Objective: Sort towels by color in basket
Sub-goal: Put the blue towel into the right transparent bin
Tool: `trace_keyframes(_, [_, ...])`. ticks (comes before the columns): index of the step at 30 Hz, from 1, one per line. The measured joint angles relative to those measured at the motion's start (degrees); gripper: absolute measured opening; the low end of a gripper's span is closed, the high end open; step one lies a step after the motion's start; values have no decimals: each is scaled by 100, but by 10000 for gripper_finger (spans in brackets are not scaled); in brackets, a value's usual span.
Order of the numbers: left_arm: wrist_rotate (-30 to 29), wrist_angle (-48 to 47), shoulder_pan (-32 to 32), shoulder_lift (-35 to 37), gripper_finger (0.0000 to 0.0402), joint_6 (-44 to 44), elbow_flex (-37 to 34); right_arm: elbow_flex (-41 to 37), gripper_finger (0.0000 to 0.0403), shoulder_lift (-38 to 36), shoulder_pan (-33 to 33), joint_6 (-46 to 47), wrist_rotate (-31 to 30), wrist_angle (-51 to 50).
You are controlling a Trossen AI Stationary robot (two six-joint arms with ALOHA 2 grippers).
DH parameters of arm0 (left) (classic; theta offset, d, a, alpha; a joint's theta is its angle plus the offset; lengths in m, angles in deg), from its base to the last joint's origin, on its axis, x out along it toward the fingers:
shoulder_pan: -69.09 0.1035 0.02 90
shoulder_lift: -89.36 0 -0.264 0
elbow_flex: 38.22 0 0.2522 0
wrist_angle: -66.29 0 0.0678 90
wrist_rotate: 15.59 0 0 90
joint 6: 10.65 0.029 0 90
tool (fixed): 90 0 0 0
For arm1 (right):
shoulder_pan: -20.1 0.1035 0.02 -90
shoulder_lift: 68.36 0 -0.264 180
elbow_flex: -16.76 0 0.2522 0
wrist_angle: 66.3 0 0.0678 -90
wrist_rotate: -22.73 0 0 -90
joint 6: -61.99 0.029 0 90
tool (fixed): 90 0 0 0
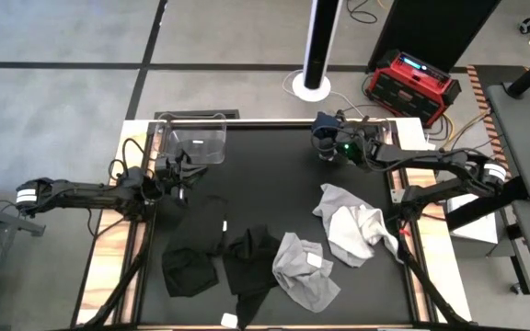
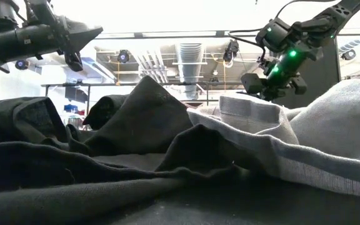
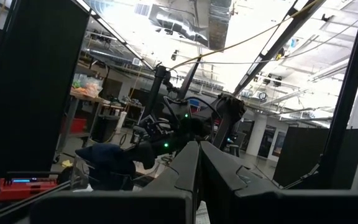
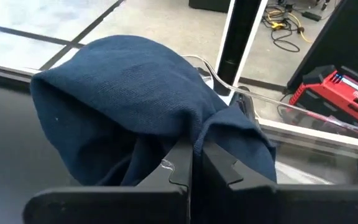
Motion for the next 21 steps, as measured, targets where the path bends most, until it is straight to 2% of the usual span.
trace_keyframes(12, [0, -25, 0, 0, 0, 0, 0, -103, 11, 7, 0, 320, 188, -203])
trace_keyframes(21, [0, -43, 0, 0, 0, 0, 0, -44, 53, 7, 0, 313, 164, -203])
